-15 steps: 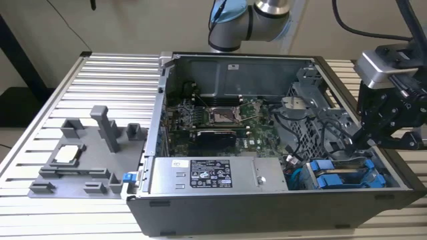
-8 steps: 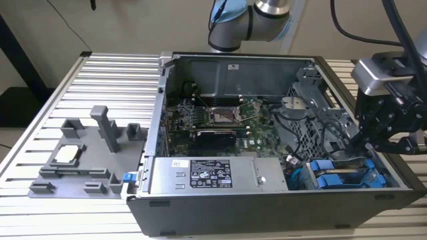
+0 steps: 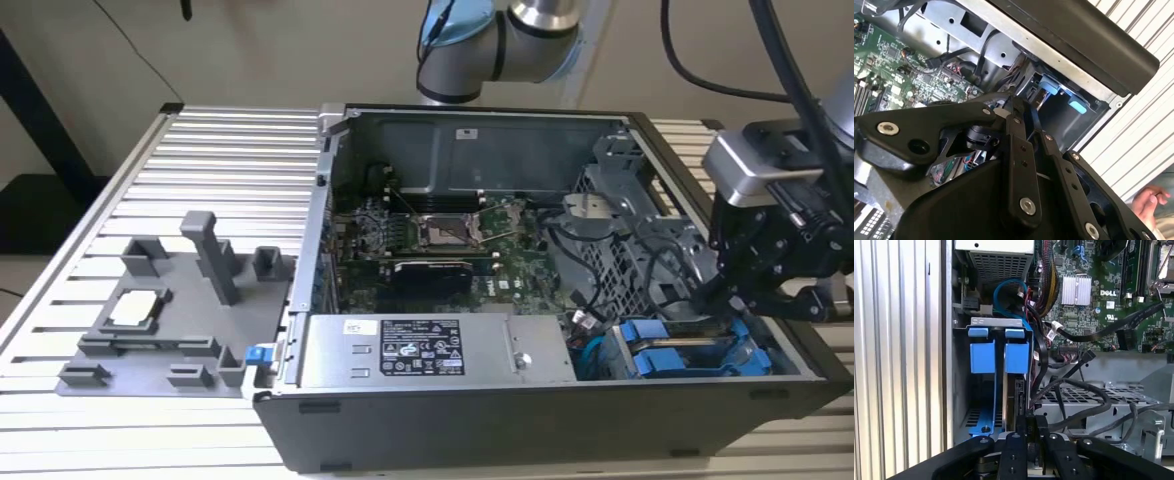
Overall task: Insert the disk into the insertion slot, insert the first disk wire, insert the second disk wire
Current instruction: 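Insert the first disk wire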
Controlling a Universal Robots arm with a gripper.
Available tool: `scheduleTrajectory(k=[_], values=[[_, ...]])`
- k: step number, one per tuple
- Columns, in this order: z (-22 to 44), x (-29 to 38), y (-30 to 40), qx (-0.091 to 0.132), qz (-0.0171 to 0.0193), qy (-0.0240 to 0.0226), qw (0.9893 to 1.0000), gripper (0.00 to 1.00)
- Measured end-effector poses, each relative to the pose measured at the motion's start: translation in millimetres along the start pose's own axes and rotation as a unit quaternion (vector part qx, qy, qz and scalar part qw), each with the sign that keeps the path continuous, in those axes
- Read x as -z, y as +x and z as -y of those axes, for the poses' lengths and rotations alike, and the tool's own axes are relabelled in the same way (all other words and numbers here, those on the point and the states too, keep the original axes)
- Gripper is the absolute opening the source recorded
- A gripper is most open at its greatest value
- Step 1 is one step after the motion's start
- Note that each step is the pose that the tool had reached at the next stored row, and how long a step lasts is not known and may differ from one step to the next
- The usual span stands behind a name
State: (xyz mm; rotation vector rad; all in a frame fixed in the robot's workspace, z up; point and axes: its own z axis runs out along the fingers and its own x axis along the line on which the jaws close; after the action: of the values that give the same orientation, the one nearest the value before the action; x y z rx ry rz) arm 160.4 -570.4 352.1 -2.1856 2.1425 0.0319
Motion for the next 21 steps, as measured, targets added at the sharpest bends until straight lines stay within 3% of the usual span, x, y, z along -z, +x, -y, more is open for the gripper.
scheduleTrajectory(k=[12, 21], values=[[0.3, -3.5, 1.1, -0.001, -0.0002, 0.0001, 1.0, 0.19], [1.6, -7.7, 1.6, -0.003, -0.0033, 0.0001, 1.0, 0.19]])
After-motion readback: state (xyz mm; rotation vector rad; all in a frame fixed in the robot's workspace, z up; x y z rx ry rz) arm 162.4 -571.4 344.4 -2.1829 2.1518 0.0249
